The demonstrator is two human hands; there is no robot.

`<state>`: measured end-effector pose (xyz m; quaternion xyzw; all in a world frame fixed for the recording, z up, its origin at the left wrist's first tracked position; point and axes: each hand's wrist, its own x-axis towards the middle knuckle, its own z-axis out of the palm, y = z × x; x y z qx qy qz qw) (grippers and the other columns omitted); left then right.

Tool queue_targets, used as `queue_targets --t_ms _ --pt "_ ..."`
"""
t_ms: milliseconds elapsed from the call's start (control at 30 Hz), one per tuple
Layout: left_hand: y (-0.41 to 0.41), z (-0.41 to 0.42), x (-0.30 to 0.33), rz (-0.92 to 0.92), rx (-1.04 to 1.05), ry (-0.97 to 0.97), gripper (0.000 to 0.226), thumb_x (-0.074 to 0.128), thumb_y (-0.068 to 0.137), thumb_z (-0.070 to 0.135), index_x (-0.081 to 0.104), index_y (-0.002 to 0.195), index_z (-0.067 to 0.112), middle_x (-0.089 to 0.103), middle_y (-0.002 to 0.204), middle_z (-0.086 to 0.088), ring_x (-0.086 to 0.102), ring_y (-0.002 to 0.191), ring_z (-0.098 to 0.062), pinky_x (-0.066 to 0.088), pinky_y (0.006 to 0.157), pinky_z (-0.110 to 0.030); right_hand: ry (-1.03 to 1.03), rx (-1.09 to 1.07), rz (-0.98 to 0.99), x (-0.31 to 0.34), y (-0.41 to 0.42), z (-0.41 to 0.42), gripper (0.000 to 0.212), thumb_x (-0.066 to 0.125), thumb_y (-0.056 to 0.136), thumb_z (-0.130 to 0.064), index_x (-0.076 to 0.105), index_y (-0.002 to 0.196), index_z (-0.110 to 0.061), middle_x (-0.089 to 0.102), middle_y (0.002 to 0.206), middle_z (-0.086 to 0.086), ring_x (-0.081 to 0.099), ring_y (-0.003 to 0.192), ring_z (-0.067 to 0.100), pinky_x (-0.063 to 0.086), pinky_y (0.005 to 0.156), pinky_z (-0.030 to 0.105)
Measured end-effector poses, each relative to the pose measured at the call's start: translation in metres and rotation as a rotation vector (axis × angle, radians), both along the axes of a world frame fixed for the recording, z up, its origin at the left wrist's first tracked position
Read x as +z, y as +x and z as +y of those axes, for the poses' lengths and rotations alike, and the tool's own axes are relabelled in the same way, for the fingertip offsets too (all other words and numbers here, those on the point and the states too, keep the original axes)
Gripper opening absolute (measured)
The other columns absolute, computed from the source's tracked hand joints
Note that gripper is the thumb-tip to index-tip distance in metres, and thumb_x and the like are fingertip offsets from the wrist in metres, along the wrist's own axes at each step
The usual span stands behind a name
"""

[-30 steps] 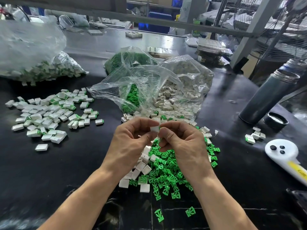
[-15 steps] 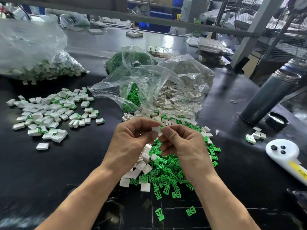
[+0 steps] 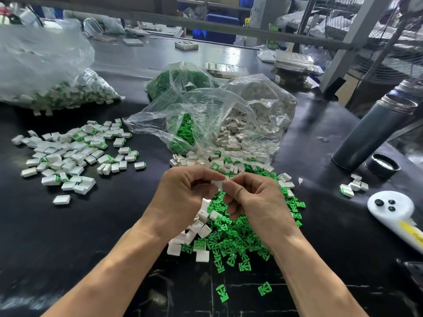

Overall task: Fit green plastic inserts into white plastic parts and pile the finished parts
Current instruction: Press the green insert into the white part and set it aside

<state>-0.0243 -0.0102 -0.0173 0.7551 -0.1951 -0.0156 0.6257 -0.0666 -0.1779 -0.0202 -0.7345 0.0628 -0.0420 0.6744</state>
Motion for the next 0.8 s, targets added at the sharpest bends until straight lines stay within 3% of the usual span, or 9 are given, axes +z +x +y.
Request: queue_targets --t_ms 100,233,400,567,633,800 --pt "0.001 0.002 -0.002 -0.023 -0.017 0.028 0.039 0.068 0.086 -0.015 0.080 0.095 0.021 0.076 0.081 0.008 0.070 0.077 -0.008 0.056 0.072 -0.020 -0.011 0.010 0.019 0.001 0.000 -0.001 0.010 0.071 0.097 -0.011 0.073 0.088 -0.008 0.071 0.069 0.005 0.063 0.057 0.017 0.053 0.052 0.026" --pt "0.003 0.001 -0.005 -0.059 -0.002 0.051 0.040 0.069 0.086 -0.015 0.080 0.095 0.023 0.077 0.084 0.003 0.072 0.080 -0.018 0.060 0.074 -0.027 0.024 -0.012 0.028 0.001 -0.001 0.001 0.011 0.071 0.096 -0.010 0.073 0.085 -0.007 0.070 0.067 0.007 0.061 0.054 0.018 0.052 0.049 0.026" --pt "0.003 -0.003 -0.006 -0.036 0.036 0.003 0.035 0.069 0.088 -0.012 0.079 0.102 0.019 0.074 0.076 0.015 0.068 0.072 -0.004 0.055 0.071 -0.020 0.098 -0.063 0.002 0.003 0.001 0.003 0.017 0.074 0.094 -0.014 0.075 0.078 -0.009 0.069 0.066 0.010 0.058 0.050 0.019 0.050 0.046 0.027" --pt "-0.002 -0.007 -0.006 -0.065 0.043 0.018 0.032 0.068 0.095 0.004 0.074 0.097 0.036 0.074 0.081 0.002 0.068 0.073 -0.018 0.058 0.072 -0.030 0.166 -0.046 -0.027 0.005 -0.001 -0.001 0.038 0.064 0.098 -0.038 0.077 0.081 -0.007 0.068 0.067 0.011 0.057 0.050 0.020 0.047 0.043 0.028" --pt "-0.003 -0.008 -0.005 -0.041 0.048 -0.037 0.028 0.066 0.097 0.007 0.074 0.095 0.034 0.075 0.086 0.004 0.067 0.073 -0.012 0.055 0.070 -0.024 0.175 -0.050 -0.021 0.005 -0.001 0.001 0.050 0.053 0.103 -0.048 0.078 0.080 -0.011 0.069 0.070 0.011 0.057 0.052 0.021 0.045 0.042 0.028" --pt "-0.002 -0.011 -0.004 0.057 -0.033 -0.142 0.016 0.060 0.099 0.008 0.076 0.100 0.008 0.071 0.119 0.002 0.065 0.113 -0.008 0.049 0.095 -0.020 0.178 0.044 0.049 0.003 -0.001 0.012 0.077 0.032 0.096 -0.078 0.076 0.080 -0.016 0.070 0.073 0.010 0.055 0.053 0.019 0.036 0.041 0.027"
